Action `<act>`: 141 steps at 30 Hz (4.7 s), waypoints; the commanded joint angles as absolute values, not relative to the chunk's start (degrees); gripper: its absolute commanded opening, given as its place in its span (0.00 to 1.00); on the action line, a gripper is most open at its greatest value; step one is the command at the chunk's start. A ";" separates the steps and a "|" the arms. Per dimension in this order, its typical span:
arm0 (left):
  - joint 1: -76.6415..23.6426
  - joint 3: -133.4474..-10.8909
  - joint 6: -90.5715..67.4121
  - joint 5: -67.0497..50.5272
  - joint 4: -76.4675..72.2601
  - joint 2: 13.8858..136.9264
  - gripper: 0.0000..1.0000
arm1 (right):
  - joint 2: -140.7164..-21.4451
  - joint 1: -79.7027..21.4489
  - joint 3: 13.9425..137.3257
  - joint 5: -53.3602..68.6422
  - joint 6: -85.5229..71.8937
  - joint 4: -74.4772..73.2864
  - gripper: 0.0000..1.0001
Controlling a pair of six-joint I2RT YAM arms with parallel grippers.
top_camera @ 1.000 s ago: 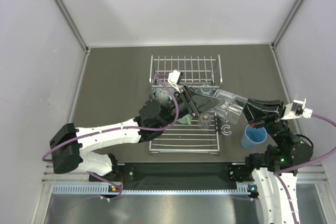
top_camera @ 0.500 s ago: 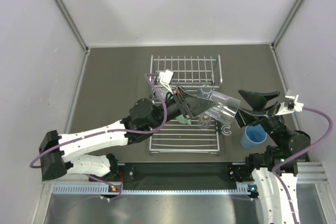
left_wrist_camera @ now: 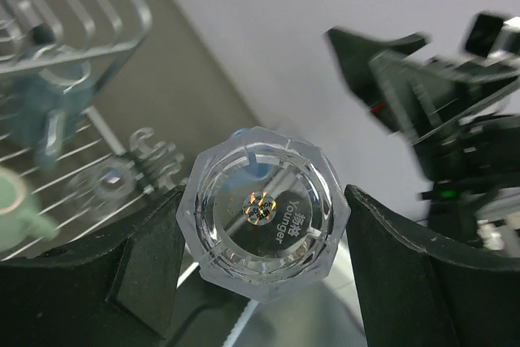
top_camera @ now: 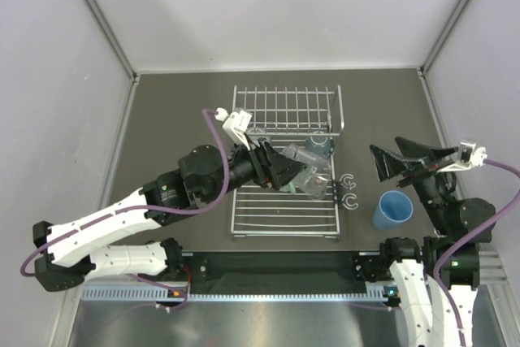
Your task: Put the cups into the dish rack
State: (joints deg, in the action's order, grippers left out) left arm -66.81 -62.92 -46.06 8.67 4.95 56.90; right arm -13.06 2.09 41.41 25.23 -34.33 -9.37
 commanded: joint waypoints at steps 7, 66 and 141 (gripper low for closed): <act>-66.97 -57.85 -39.11 18.71 21.71 53.80 0.00 | -16.35 2.81 45.53 15.38 -31.99 -20.48 1.00; -65.66 -47.37 -28.92 44.38 13.45 72.68 0.00 | -18.19 2.81 41.84 14.06 -35.07 -20.92 1.00; -63.63 -47.29 -32.52 28.74 30.94 37.70 0.93 | -40.78 2.90 55.63 -35.59 -44.38 -69.87 0.90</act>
